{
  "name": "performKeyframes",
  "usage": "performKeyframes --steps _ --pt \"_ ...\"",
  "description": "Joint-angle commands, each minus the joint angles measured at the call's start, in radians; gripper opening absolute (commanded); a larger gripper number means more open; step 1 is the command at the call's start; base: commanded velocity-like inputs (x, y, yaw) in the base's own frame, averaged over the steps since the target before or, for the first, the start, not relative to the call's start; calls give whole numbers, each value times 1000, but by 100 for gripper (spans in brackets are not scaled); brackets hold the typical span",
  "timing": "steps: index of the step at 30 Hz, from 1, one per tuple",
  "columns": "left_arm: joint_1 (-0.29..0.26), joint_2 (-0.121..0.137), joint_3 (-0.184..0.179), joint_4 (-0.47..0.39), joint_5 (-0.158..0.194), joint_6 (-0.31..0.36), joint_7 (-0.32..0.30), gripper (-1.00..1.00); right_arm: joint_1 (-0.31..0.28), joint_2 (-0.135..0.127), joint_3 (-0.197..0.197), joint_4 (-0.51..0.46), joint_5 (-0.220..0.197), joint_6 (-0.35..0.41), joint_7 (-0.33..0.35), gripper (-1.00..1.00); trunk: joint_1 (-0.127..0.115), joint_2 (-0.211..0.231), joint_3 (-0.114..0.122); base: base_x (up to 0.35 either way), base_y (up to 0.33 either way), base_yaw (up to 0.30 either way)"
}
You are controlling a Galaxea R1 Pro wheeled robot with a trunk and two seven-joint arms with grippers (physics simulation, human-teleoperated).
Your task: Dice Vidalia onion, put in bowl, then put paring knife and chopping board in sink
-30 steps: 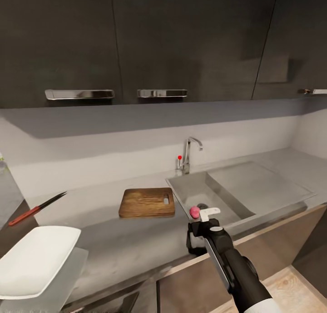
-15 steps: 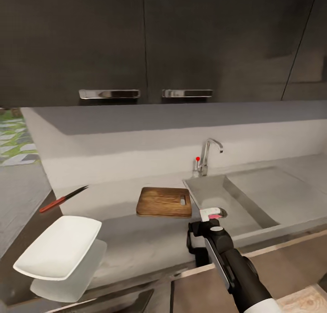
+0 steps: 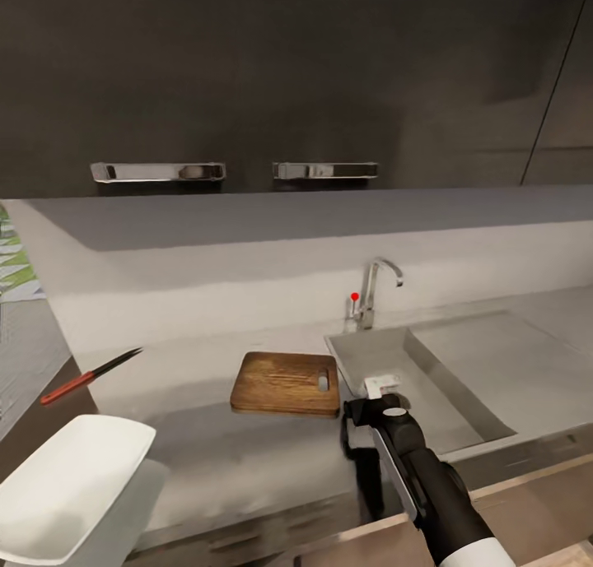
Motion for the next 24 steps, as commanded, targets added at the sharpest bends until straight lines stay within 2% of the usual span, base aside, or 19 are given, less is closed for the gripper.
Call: performKeyframes --steps 1,5,10,11,12,15,17,24 --pt "1 -1 7 -2 0 -1 -1 100 -8 0 1 3 -1 5 -7 100 0 -1 -1 22 -14 51" --pt "1 -2 7 -2 0 -2 -1 100 -94 -1 -32 138 -1 5 -43 100 0 -1 -3 5 -3 83" --pt "1 -11 6 -2 0 -2 -1 100 -201 -1 -81 236 -1 8 -50 100 0 -1 -7 1 -1 106" --pt "1 -12 6 -2 0 -2 -1 100 -246 -1 -88 248 -1 31 -52 100 0 -1 -8 0 0 104" --pt "1 -13 6 -2 0 -2 -1 100 -259 -1 -89 250 -1 60 -52 100 0 -1 -9 0 0 101" --pt "1 -13 6 -2 0 -2 -1 100 -290 -1 -93 251 -1 177 -52 100 0 -1 -11 0 0 91" --pt "1 -13 6 -2 0 -2 -1 100 -295 -1 -94 249 -2 202 -52 100 0 -1 -13 0 0 57" --pt "1 -14 7 -2 0 -2 -2 100 -301 0 -148 243 -7 291 -51 100 0 -1 -13 0 0 6"
